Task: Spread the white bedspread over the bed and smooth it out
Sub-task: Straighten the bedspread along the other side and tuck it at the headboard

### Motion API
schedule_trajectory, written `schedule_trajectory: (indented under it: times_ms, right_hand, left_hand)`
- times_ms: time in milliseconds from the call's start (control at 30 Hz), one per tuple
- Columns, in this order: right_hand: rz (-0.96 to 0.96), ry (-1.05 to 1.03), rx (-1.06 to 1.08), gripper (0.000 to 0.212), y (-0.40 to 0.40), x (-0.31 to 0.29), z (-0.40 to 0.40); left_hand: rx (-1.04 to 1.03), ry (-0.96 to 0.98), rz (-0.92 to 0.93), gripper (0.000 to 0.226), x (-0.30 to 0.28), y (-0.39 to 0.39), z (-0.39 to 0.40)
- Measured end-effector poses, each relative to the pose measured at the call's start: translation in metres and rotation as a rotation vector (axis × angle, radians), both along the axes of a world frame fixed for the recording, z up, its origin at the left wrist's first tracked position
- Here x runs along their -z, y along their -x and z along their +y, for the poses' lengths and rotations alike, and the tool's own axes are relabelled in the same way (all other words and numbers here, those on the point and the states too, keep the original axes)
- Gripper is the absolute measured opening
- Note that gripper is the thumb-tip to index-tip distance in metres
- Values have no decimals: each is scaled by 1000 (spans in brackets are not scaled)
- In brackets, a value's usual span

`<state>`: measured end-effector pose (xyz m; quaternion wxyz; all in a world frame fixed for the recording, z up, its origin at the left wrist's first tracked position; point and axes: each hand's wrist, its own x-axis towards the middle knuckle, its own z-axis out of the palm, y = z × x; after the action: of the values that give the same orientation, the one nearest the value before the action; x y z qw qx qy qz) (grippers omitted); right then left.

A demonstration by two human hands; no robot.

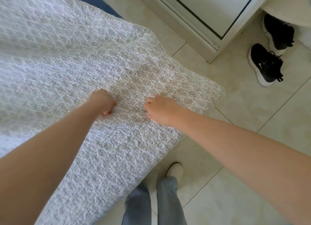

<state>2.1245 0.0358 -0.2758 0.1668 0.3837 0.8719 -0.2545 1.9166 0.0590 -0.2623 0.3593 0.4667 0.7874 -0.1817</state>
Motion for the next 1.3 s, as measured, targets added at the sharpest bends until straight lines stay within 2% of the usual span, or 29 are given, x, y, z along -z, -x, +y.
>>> schedule_trajectory:
  times_ms: [100, 233, 300, 400, 500, 600, 733, 900, 933, 1000, 1067, 1133, 1233, 1300]
  right_hand:
    - [-49, -38, 0, 6, 3, 7, 0]
    - [19, 13, 140, 6, -5, 5, 6]
    - [42, 108, 205, 9, -8, 1, 7]
    - [118, 290, 396, 22, -15, -12, 25]
    - [138, 85, 677, 41, -34, -15, 64]
    - [-50, 4, 719, 74, -43, -8, 90]
    - [-150, -2, 708, 83, -37, 1, 96]
    - [-177, -7, 720, 89, -37, -1, 99]
    - [-177, -19, 692, 80, -38, 0, 98]
    - [-137, -84, 612, 47, -45, 1, 93]
    - [-131, -144, 582, 24, -53, 2, 89]
    - [-148, -154, 528, 35, -64, -1, 80]
    - [-235, -21, 687, 62, -86, 1, 63]
    - [-314, 57, 699, 74, -99, 6, 56]
  left_hand:
    - [-24, -48, -1, 28, 5, 1, -3]
    - [8, -156, 5, 36, 14, 7, -3]
    - [-33, -274, -48, 33, 11, 5, 11]
    - [-105, -409, -137, 25, 4, 0, 33]
    - [-144, -389, -189, 20, 10, -3, 21]
    - [-186, -417, -245, 11, 19, -5, -4]
    - [1, -366, -348, 16, 19, -19, -28]
    - [282, -258, -322, 39, 12, -44, -54]
    - [372, -250, -304, 44, 11, -50, -61]
    - [521, -233, -271, 53, 7, -65, -77]
    - [553, -218, -272, 64, 7, -72, -86]
    - [581, -208, -227, 72, 4, -78, -97]
    - [661, -109, -139, 78, -2, -87, -114]
    - [698, -48, -52, 77, -4, -102, -128]
